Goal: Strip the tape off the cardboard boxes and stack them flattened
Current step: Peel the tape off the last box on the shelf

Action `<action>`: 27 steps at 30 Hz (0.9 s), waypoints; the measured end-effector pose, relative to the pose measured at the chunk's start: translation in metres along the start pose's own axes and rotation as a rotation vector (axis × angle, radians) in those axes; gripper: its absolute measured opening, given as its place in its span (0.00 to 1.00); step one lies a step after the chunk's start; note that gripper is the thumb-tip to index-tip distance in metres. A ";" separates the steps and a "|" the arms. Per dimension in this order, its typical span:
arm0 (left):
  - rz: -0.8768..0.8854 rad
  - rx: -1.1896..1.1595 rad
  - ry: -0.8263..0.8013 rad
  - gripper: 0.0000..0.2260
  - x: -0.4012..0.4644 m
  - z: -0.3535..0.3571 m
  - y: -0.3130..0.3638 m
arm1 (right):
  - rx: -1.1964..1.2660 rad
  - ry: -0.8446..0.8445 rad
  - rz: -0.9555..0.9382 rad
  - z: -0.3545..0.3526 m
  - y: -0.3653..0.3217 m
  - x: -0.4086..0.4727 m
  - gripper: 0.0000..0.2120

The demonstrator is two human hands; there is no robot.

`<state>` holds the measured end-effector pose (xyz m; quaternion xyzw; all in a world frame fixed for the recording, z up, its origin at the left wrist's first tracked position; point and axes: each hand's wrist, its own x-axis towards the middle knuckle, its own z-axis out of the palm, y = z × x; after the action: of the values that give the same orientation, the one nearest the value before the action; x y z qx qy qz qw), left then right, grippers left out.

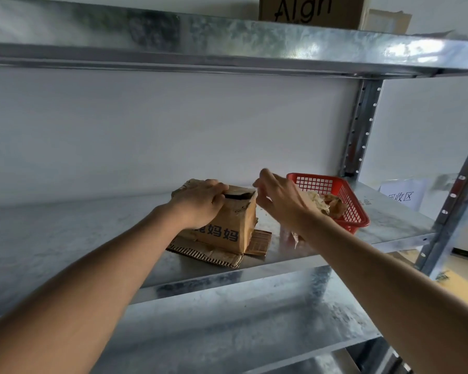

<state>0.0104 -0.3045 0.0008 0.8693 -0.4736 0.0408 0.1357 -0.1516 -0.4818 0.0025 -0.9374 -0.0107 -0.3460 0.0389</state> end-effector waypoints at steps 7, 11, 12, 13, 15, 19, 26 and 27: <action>0.043 0.019 -0.019 0.21 -0.006 -0.003 -0.005 | 0.038 -0.116 0.001 -0.017 -0.003 0.032 0.01; 0.073 -0.050 -0.030 0.19 -0.009 -0.010 -0.007 | 0.165 -0.207 0.173 -0.008 -0.008 0.042 0.05; 0.079 -0.072 -0.036 0.19 -0.010 -0.011 -0.008 | 0.173 -0.212 0.192 -0.007 -0.009 0.044 0.05; 0.084 -0.101 -0.038 0.18 -0.011 -0.012 -0.009 | 0.173 -0.213 0.206 -0.007 -0.011 0.046 0.05; 0.097 -0.178 -0.024 0.16 -0.011 -0.012 -0.011 | 0.165 -0.213 0.220 -0.007 -0.015 0.051 0.04; 0.106 -0.274 0.019 0.15 -0.012 -0.014 -0.014 | 0.141 -0.242 0.196 -0.004 -0.026 0.056 0.01; 0.099 -0.175 -0.036 0.14 -0.007 -0.015 -0.013 | 0.077 -0.331 0.046 -0.010 -0.028 0.053 0.03; 0.101 -0.181 -0.040 0.14 -0.006 -0.014 -0.012 | 0.063 -0.341 0.024 -0.010 -0.030 0.052 0.04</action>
<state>0.0177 -0.2893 0.0111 0.8290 -0.5213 -0.0129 0.2021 -0.1199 -0.4531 0.0465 -0.9809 -0.0167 -0.1808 0.0703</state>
